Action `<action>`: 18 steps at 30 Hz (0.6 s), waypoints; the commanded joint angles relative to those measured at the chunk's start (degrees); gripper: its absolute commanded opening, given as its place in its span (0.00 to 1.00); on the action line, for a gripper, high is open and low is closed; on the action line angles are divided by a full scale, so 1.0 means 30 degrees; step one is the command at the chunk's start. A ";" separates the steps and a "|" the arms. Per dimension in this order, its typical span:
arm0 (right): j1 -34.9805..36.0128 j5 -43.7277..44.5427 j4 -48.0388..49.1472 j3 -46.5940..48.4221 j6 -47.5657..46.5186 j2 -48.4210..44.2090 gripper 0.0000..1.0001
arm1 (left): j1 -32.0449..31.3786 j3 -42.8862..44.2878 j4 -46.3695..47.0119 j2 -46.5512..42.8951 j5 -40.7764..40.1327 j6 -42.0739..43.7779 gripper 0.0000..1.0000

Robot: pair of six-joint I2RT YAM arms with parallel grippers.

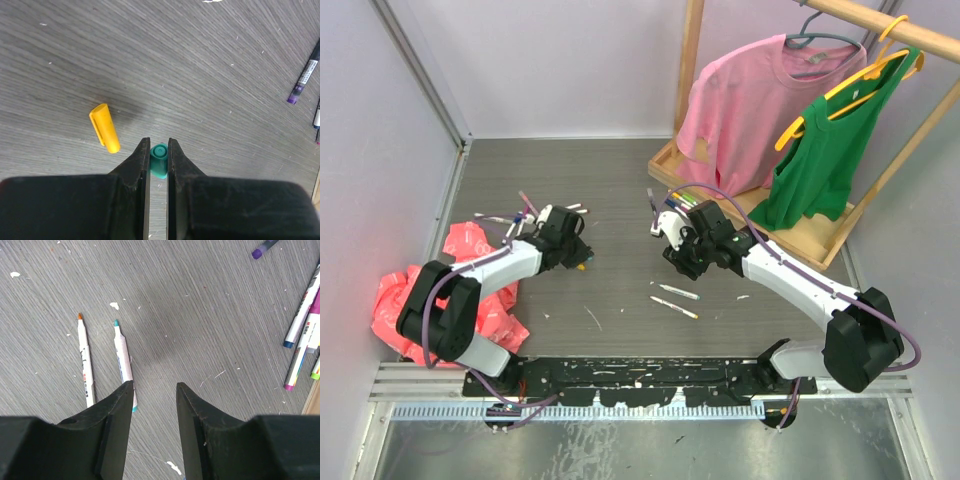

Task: Open the pen caps
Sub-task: Place the pen cap at the center of the board.

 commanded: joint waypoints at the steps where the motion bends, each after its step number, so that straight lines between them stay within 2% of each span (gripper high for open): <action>1: -0.0127 -0.0162 0.0345 0.0559 0.0000 -0.0516 0.46 | -0.0004 0.1091 0.0229 0.0631 -0.0533 -0.0029 0.04; 9: -0.0111 -0.0138 0.0339 0.0522 -0.0029 -0.0515 0.46 | 0.0014 0.1586 0.0375 0.1776 -0.0460 -0.0019 0.09; 18: -0.0134 -0.0057 0.0394 0.0533 -0.0011 -0.0455 0.47 | -0.0007 0.1614 0.0340 0.1846 -0.0633 0.0242 0.23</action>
